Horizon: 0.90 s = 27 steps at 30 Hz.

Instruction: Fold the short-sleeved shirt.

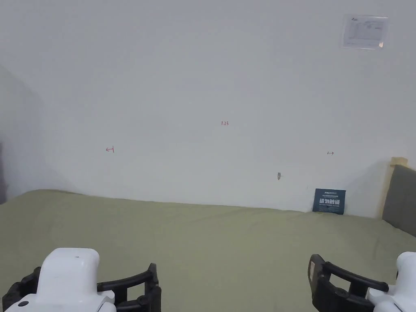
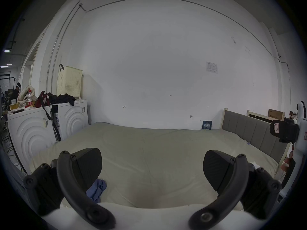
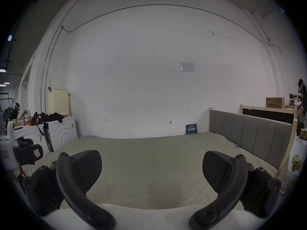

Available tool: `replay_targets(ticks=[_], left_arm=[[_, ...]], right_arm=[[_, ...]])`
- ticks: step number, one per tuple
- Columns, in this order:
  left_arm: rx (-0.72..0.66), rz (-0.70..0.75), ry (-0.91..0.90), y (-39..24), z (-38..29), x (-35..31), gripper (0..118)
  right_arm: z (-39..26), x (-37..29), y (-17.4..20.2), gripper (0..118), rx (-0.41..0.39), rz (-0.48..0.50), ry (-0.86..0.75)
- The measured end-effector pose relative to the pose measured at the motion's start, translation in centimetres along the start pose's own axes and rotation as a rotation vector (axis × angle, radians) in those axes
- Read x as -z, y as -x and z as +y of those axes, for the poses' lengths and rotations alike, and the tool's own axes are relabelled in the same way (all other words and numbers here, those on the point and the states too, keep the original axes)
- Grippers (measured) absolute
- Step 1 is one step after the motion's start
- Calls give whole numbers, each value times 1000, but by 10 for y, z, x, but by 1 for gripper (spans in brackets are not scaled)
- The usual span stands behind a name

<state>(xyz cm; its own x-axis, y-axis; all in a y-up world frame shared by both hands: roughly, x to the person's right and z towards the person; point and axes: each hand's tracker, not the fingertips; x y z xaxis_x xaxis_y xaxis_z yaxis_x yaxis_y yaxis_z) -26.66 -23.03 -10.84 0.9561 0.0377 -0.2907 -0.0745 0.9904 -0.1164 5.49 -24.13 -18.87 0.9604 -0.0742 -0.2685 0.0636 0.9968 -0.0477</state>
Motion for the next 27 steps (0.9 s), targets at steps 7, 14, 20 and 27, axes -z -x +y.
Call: replay_targets(ticks=[7, 14, 20, 27], left_arm=[[3, -4, -10, -2, 2, -1, 118], [14, -8, -3, -6, 5, 5, 118], [13, -11, 1, -6, 6, 8, 118], [-23, -12, 37, 3, 7, 13, 118]], right_arm=[[-4, 7, 1, 118, -12, -27, 5], [-9, 11, 0, 118, -20, -36, 20], [-6, 8, 0, 118, -7, -25, 29], [-4, 6, 0, 118, -13, -14, 47]])
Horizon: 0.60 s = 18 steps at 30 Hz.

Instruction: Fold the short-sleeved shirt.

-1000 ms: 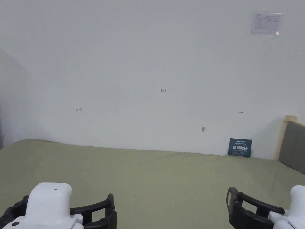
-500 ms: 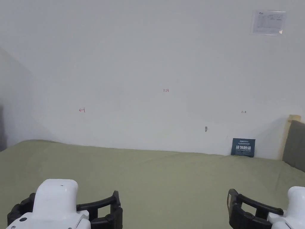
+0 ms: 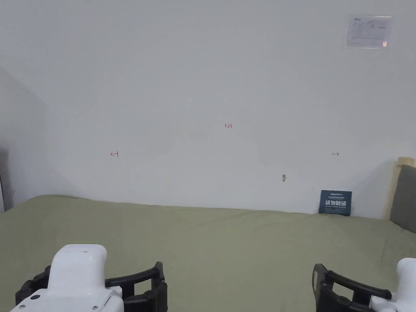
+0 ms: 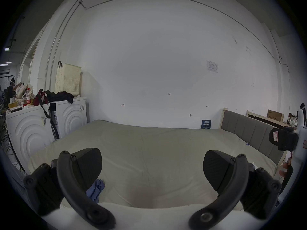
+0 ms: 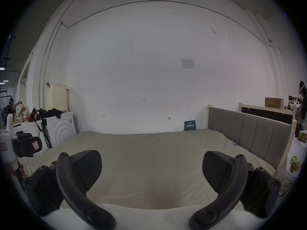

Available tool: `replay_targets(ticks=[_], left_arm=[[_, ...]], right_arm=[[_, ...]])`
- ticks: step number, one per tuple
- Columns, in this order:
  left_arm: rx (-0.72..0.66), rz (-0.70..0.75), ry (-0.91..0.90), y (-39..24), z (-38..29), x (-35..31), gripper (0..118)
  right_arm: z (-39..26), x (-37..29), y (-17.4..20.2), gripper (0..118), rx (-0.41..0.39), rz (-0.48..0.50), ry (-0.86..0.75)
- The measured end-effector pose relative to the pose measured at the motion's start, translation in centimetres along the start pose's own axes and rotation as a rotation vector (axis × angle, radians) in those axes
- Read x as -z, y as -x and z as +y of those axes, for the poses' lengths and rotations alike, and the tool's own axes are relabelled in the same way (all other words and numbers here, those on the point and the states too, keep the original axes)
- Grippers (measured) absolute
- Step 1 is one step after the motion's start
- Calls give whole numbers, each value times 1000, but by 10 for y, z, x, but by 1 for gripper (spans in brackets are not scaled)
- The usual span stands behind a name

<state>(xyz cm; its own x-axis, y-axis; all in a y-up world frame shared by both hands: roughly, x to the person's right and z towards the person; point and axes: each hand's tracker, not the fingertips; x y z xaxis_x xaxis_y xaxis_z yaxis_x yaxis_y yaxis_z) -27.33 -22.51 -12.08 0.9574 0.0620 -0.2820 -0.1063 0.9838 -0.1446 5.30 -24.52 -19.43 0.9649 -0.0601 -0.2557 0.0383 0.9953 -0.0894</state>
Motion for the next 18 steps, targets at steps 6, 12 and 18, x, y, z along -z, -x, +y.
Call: replay_targets(ticks=[6, 12, 18], left_arm=[[12, 15, -15, 0, 1, 7, 118], [9, 13, -2, -2, -2, 14, 118], [30, 5, 6, -7, -2, 21, 118]], right_arm=[[-5, 3, 3, 118, -15, -11, -12], [-11, 17, 1, 118, 39, 12, 32], [-11, 21, 7, 118, 3, -15, 17]])
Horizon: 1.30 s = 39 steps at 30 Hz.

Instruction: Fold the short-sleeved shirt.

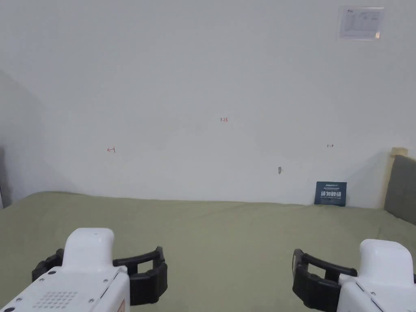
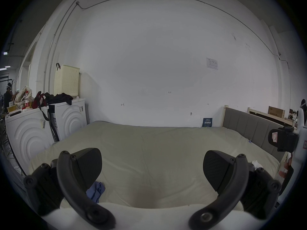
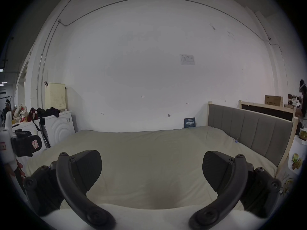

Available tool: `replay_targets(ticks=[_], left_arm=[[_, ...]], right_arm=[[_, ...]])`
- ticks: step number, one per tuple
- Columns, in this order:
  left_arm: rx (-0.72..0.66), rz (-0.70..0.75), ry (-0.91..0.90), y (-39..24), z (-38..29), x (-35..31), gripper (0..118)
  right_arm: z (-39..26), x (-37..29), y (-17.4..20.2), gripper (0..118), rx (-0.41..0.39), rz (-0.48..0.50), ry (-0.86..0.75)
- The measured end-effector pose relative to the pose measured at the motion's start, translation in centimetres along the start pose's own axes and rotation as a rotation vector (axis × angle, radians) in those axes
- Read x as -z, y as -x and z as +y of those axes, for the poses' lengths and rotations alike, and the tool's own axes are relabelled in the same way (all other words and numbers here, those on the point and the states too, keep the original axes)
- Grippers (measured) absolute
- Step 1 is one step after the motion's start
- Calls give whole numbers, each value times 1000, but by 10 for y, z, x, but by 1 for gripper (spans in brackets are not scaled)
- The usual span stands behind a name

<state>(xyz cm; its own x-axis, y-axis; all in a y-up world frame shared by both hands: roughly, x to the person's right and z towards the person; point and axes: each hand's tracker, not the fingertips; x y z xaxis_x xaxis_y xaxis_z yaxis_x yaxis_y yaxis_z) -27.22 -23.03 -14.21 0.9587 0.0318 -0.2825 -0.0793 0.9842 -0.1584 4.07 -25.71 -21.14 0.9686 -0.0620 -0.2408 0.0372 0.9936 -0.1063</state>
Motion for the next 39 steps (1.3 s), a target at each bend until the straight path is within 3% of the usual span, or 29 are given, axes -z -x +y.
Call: replay_targets(ticks=[9, 16, 27, 35, 39], left_arm=[[22, -33, -2, -8, 5, 4, 118], [5, -37, 3, -9, 3, 6, 118], [1, -48, 29, -12, -2, 9, 118], [-18, -51, 29, -9, 0, 7, 118], [-8, -46, 28, -8, -1, 6, 118]], right_arm=[[0, 1, -1, 118, -9, -7, 15], [9, 0, -3, 118, 31, -4, 20], [9, 1, 5, 118, -13, -28, 50], [9, -4, 8, 118, 0, 53, 62], [8, 2, 5, 118, 9, 7, 62]])
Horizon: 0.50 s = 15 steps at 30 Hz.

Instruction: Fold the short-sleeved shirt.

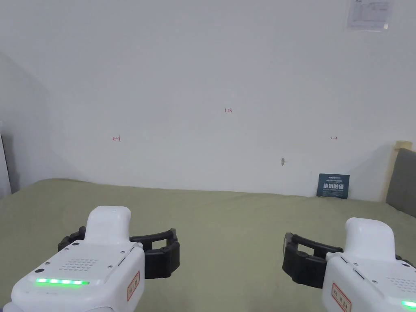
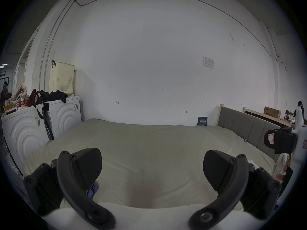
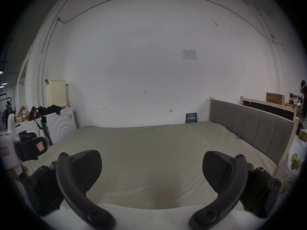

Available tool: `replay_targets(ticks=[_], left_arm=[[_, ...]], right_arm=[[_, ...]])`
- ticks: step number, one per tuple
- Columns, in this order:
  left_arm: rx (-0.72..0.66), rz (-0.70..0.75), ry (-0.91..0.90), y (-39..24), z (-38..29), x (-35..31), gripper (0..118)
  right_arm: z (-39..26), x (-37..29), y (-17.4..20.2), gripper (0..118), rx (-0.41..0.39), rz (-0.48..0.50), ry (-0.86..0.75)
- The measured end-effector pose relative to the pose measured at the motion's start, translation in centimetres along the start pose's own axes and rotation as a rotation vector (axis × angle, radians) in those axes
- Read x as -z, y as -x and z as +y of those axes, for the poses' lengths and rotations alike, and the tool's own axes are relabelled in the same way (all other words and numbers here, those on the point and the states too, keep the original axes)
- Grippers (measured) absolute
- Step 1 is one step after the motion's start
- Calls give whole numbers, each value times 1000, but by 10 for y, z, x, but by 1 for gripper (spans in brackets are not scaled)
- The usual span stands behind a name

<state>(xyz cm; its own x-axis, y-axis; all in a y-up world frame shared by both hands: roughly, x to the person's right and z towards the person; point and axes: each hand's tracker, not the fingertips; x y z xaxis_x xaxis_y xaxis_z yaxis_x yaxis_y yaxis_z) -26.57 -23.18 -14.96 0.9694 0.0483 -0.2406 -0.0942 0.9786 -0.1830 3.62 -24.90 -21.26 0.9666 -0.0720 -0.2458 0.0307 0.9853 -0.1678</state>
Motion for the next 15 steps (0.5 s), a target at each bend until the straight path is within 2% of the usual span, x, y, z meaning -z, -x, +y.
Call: replay_targets(ticks=[3, 5, 6, 8, 13, 15], left_arm=[[-3, 2, 1, 1, 0, -1, 118], [-7, 3, 0, 2, 0, -1, 118], [-8, 5, 0, 2, -1, -1, 118], [-7, 7, 1, 3, -2, -1, 118], [2, 15, 2, 3, -8, -3, 118], [0, 15, -2, 3, -10, -4, 118]], right_arm=[[-2, -1, -3, 118, 9, -10, -5], [-4, -4, -6, 118, 50, 58, -29], [-4, -5, -7, 118, 45, 83, -38], [-8, -8, -8, 118, 49, 93, -102], [-15, -7, 0, 118, -85, 11, -160], [-17, -5, 3, 118, -104, 1, -158]])
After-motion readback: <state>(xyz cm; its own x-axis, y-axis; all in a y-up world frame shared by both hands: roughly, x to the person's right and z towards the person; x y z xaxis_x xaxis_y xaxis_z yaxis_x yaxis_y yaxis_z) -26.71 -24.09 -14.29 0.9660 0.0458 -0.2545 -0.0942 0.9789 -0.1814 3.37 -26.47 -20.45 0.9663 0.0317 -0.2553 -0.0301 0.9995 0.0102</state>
